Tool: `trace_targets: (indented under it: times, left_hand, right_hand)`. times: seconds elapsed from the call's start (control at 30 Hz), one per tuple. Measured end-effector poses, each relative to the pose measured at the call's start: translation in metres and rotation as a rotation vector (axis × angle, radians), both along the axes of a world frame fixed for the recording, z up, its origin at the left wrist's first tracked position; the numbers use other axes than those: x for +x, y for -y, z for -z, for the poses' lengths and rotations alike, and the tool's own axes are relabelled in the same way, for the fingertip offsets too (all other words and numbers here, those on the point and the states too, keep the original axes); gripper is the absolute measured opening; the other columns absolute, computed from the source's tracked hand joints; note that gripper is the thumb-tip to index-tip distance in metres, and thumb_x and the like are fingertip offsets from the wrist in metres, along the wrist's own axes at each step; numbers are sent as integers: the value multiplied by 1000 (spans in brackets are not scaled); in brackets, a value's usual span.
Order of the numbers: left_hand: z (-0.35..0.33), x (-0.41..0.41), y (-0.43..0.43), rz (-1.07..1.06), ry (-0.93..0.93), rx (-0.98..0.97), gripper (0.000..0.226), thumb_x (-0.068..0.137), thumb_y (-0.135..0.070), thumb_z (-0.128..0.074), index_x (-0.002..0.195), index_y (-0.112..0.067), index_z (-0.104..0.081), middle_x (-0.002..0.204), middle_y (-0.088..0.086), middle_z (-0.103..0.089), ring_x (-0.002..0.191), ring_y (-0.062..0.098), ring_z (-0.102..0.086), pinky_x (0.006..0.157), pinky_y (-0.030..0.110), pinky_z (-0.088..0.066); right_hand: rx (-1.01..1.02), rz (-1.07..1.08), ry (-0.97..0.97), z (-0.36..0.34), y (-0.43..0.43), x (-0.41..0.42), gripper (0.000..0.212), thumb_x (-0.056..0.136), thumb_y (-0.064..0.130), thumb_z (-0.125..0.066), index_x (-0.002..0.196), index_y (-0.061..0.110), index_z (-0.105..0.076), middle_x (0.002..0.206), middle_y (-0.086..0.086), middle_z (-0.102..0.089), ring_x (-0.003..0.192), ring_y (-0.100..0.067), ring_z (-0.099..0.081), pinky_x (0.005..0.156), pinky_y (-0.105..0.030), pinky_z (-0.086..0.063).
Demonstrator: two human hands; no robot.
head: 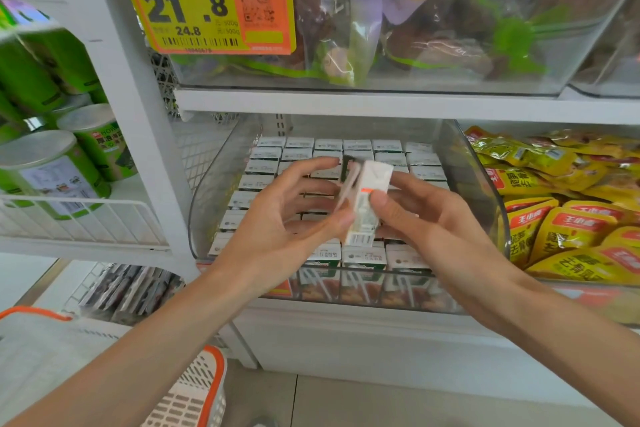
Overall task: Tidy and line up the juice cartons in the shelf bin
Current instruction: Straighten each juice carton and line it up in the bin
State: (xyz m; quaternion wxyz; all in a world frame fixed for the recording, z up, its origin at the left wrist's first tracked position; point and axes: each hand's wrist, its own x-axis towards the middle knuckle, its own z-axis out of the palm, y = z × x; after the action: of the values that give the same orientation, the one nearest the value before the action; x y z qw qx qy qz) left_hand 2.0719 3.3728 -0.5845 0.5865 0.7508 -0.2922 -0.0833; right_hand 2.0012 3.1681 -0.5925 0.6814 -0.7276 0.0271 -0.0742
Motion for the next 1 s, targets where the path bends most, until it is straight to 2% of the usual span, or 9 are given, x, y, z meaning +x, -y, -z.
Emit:
trace_targets:
  times: [0.1,0.17,0.3,0.47,0.53,0.67,0.77,0.9,1.0]
  left_hand:
    - [-2,-2,2,39,-11,-12,40,96,-37,-62,136,-40,-61,125,-16,-70,115,1,-68,92,13,-54]
    - [-2,-2,3,58,-4,-14,38,100,-32,-57,137,-35,-63,130,-16,-69,117,3,-68,96,22,-57]
    - [0,-3,3,106,-5,11,44,99,-32,-60,143,-36,-59,137,-22,-66,125,3,-64,99,24,-56]
    - [-1,-4,3,51,45,17,49,96,-36,-67,142,-48,-57,138,-29,-62,119,0,-66,99,21,-55]
    - [-2,-4,4,32,13,-17,51,92,-41,-69,142,-49,-57,138,-29,-63,118,-4,-66,96,13,-53]
    - [-3,-3,4,3,-32,-80,54,84,-43,-74,137,-41,-64,128,-26,-70,113,-2,-69,88,12,-55]
    - [-2,-2,2,18,-43,-112,46,84,-33,-77,130,-30,-72,125,-17,-74,112,3,-71,86,14,-56]
    - [1,-1,-4,93,-12,-15,53,84,-11,-84,132,-31,-72,131,-19,-70,123,-1,-64,91,17,-56]
    - [3,1,-6,85,-13,33,74,82,-7,-86,143,-42,-60,136,-23,-66,123,-4,-63,95,17,-55]
  right_hand:
    - [307,-9,-95,-3,-2,3,40,104,27,-63,143,36,-53,118,-8,-80,111,-26,-77,94,-35,-62]
    - [455,-3,-138,-6,-3,5,31,108,21,-57,139,24,-60,117,-17,-78,107,-32,-78,82,-33,-65]
    - [571,-25,-252,-10,-2,6,32,110,24,-51,130,4,-67,116,-26,-77,106,-37,-77,78,-32,-66]
    - [529,-47,-343,-10,0,8,42,114,36,-42,130,9,-69,114,-24,-77,106,-32,-78,77,-31,-66]
    - [474,-54,-358,-9,0,10,46,114,41,-38,129,11,-70,111,-24,-78,101,-33,-79,73,-30,-66]
    - [407,-39,-378,-11,-1,12,53,107,55,-45,124,13,-72,100,-22,-80,81,-28,-80,63,-27,-63]
    - [414,-25,-391,-12,1,13,56,101,62,-53,121,14,-74,90,-19,-77,66,-24,-74,58,-28,-61]
    - [368,-35,-354,-12,3,11,38,99,45,-66,119,14,-75,101,-16,-79,73,-21,-73,59,-25,-59]
    - [228,-20,-220,-10,3,8,33,99,21,-70,130,27,-62,112,-12,-80,93,-23,-79,76,-29,-61]
